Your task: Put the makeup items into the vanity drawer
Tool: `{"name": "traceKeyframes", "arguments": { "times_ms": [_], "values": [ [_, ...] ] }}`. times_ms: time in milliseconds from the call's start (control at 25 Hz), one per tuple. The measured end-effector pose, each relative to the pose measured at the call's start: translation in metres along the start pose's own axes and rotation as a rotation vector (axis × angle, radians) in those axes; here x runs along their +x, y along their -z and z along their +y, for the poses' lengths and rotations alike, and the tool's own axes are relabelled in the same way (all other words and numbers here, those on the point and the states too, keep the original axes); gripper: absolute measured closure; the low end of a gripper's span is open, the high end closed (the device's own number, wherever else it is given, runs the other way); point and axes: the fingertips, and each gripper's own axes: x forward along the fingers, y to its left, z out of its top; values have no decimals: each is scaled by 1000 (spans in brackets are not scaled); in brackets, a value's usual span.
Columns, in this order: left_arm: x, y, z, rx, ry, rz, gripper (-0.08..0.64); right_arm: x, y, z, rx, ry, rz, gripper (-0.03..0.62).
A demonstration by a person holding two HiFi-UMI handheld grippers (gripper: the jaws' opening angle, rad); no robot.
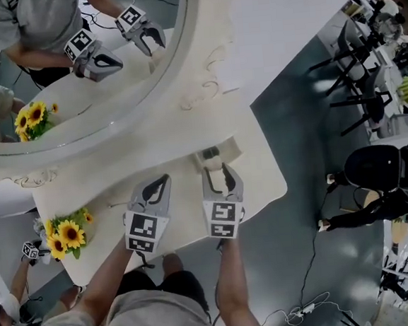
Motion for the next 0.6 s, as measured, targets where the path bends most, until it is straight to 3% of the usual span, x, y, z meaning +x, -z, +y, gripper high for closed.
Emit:
{"name": "traceKeyframes", "arguments": {
  "times_ms": [600],
  "values": [
    [17, 24, 4, -17, -9, 63, 549, 33, 26, -12, 27, -11, 51, 390]
  ]
}}
